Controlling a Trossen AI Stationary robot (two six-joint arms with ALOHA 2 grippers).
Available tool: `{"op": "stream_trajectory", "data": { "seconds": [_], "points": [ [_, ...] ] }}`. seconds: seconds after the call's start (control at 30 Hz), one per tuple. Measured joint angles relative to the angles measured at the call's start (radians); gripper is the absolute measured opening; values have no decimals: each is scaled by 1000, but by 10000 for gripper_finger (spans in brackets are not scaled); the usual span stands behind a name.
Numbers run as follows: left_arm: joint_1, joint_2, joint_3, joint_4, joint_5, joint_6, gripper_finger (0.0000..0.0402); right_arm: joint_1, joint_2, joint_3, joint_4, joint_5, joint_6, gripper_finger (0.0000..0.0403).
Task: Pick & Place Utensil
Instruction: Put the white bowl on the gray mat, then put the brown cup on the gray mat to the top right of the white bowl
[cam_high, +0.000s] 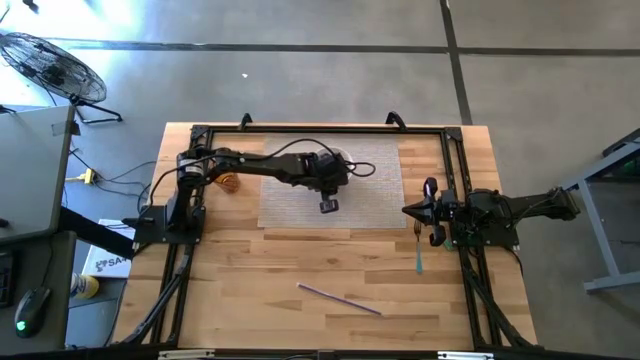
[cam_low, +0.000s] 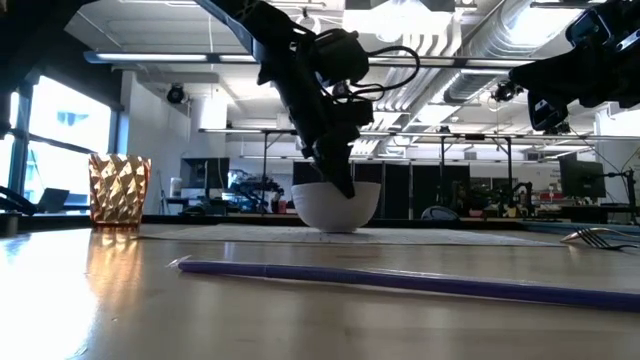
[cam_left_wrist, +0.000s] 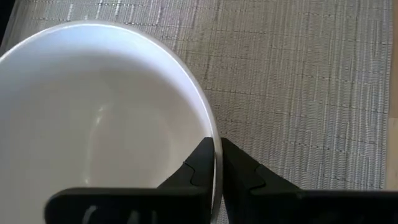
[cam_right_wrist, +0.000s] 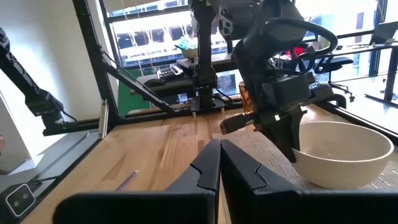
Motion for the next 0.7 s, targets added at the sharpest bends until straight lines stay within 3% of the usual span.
{"op": "stream_trajectory", "data": {
  "seconds": [0.4, 0.57, 0.7],
  "points": [
    [-12, -44, -2, -39, -31, -48, 182, 0, 0, 0, 0, 0, 0, 5],
    [-81, -151, -1, -79, -72, -100, 208, 0, 0, 0, -1, 0, 0, 5],
    [-184, -232, 1, -152, -199, -186, 209, 0, 0, 0, -1, 0, 0, 5]
  ]
}}
